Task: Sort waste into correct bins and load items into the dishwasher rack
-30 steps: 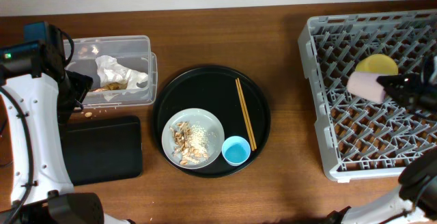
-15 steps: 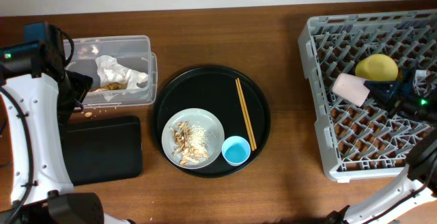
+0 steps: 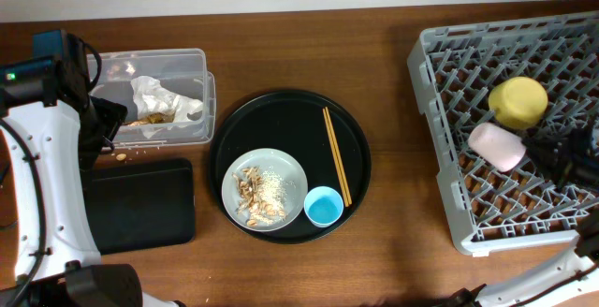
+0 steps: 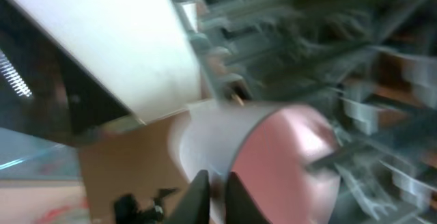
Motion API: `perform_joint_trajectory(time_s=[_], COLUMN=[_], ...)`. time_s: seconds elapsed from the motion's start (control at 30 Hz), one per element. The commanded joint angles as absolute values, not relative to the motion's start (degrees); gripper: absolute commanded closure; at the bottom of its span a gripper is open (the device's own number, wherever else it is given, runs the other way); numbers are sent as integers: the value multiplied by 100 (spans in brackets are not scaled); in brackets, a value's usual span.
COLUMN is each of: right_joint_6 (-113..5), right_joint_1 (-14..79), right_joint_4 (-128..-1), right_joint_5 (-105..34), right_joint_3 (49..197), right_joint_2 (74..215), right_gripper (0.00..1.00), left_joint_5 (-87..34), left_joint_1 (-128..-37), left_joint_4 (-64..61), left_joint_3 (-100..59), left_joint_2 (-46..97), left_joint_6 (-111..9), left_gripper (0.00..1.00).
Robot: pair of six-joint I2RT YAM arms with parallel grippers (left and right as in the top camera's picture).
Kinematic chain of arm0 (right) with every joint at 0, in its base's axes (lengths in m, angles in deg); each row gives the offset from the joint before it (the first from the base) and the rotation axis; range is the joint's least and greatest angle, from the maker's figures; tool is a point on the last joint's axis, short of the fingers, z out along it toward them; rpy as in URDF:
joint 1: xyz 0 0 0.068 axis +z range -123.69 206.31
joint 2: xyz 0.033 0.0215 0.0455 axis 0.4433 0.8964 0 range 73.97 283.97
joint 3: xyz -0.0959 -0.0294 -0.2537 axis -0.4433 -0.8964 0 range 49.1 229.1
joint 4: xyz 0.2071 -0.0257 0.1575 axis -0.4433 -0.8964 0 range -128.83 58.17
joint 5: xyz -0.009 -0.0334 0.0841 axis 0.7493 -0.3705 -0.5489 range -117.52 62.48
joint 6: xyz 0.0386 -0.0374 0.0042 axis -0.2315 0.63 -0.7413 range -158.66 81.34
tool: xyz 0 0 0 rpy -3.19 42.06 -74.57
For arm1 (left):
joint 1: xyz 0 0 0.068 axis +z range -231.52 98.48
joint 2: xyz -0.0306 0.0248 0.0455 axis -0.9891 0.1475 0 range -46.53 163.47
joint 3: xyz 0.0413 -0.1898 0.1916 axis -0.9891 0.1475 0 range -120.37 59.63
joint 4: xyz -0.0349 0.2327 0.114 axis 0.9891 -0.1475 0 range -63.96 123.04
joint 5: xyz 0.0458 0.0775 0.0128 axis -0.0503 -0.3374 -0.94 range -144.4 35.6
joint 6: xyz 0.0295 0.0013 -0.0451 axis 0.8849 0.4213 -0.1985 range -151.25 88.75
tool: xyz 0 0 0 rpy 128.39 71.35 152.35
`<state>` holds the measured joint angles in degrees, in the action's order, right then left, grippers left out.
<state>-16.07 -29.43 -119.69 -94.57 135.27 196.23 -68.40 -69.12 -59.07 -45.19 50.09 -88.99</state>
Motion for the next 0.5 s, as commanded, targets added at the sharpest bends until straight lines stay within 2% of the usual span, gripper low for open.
perform_joint_trajectory(time_s=[0.0, 0.1, 0.13, 0.33, 0.47], right_joint_6=[-1509, -1517, -1546, -2392, -3487], right_joint_1=[-3051, -3051, -3051, -3033, -2795], right_joint_4=[-12039, -12076, -12113, -12067, -11691], right_joint_5=[-8677, -8655, -8631, -7811, -6613], right_joint_3=[13454, 13481, 13518, 13916, 14158], right_joint_2=[19502, 19080, 18934, 17773, 16827], right_gripper=[77, 53, 50, 50, 50], left_joint_5=[-6943, -6943, -6943, -6943, -6941], left_joint_1=[-6870, -6870, -6870, -6870, -6870], left_joint_4=[-5916, -5918, -5916, -5916, -5916], left_joint_3=[-4512, -4512, -4512, -4512, -4512], left_joint_2=[4865, 4865, 4865, 4865, 4865], left_joint_6=[-8953, -8953, -8953, -8953, -8953], left_gripper=[1, 1, 1, 1, 1])
